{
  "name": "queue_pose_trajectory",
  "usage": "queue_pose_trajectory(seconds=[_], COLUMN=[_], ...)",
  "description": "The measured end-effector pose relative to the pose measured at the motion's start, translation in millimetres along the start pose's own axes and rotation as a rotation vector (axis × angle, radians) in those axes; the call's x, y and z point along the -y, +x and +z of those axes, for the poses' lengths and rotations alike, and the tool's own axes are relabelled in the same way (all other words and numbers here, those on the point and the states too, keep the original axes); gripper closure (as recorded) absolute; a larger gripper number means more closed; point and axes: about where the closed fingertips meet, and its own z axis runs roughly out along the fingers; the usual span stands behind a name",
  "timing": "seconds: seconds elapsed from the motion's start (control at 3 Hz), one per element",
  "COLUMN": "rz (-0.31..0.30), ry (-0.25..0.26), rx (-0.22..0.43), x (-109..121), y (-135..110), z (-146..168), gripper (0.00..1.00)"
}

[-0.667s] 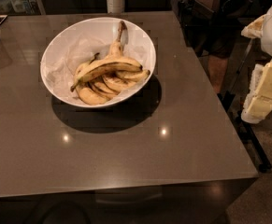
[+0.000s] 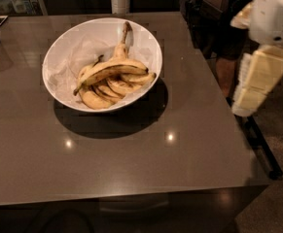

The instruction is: Pick banana from white bowl

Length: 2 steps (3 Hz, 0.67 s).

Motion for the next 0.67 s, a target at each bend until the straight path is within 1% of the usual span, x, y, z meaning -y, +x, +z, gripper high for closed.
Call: queue_pose_trajectory(seconds=[0.33,0.67], rz=[-0.112,-0.211], ry=[0.0,0.022], rx=[0.016,0.031], x=[7.5,13.4], y=[-59.0,-108.1], z=[-8.1,-16.8], gripper=[0.0,0.0])
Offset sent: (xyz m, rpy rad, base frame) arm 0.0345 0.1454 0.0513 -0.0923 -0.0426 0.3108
